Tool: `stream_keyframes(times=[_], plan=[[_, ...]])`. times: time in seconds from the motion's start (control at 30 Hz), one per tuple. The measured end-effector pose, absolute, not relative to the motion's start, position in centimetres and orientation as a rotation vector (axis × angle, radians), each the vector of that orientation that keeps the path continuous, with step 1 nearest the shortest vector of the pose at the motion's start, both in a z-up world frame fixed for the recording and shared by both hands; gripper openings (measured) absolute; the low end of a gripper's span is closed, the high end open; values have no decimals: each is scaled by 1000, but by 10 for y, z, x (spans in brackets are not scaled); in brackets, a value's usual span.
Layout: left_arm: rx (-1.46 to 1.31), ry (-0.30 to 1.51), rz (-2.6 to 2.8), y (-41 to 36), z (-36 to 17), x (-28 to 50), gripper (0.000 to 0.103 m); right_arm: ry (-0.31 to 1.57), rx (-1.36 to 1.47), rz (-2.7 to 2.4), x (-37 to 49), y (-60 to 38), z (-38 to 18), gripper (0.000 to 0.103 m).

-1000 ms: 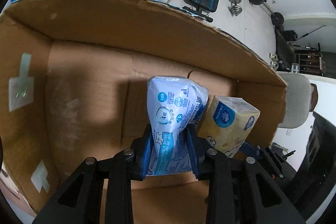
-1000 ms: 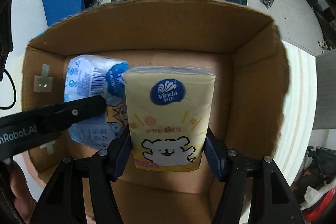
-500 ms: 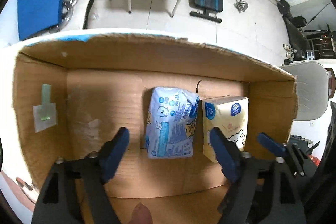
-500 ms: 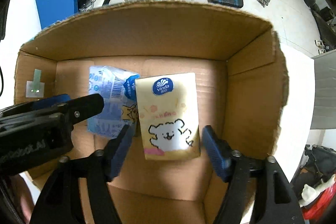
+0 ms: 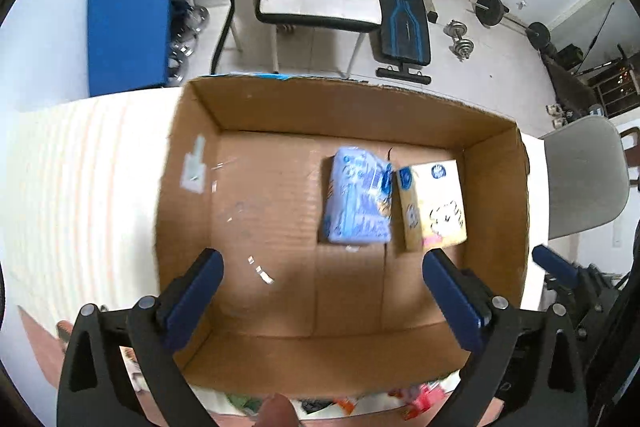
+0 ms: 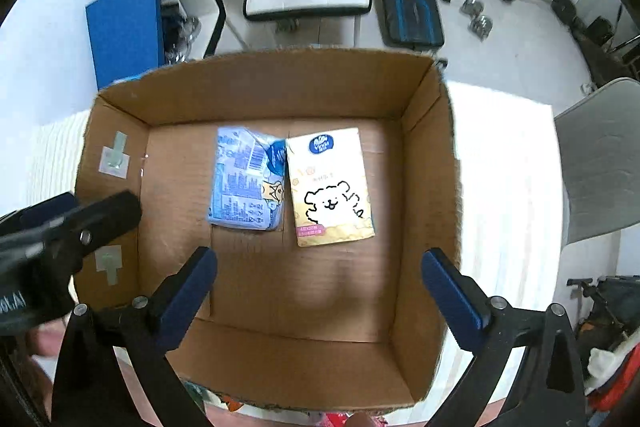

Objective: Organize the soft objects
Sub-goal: 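Grasp the green snack bag with the left gripper while the right gripper grasps the red snack pack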

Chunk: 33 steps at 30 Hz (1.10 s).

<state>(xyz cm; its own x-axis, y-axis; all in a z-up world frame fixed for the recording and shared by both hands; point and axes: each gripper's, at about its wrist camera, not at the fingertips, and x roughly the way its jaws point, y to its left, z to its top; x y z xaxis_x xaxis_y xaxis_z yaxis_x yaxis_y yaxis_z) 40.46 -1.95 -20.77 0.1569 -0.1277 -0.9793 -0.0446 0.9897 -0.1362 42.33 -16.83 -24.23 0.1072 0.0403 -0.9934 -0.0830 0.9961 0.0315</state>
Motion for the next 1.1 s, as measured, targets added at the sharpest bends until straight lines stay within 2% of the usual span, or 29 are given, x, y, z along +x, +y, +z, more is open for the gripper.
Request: stream_keyframes(times=[0.37,0.57,0.6,0.67,0.77,1.0,1.03,1.07,1.1], plan=[[-119,1414,-8,-10,-185,335,102,1370,30,177,362,-158,-196,103],[-278,1520,93,34,-240,249,100,1426,13,167,293,-179,-211,103],[-301,1543,97,39,-251,241,98,1449,17,160,282,-185,-220,103],[-360,1623,96,50,-283,221,72,1513,25,133,260,-200,-247,101],[-456,1711,90,58,-325,203,69,1611,56,113,236,-220,-290,83],[-515,1784,70,48,-374,201,69,1744,29,139,211,-228,-367,82],[-516,1782,71,47,-375,201,61,1761,34,142,209,-228,-372,79],[-521,1781,68,46,-376,200,48,1772,34,142,207,-228,-375,67],[-513,1788,69,45,-377,200,46,1784,20,134,204,-228,-378,58]])
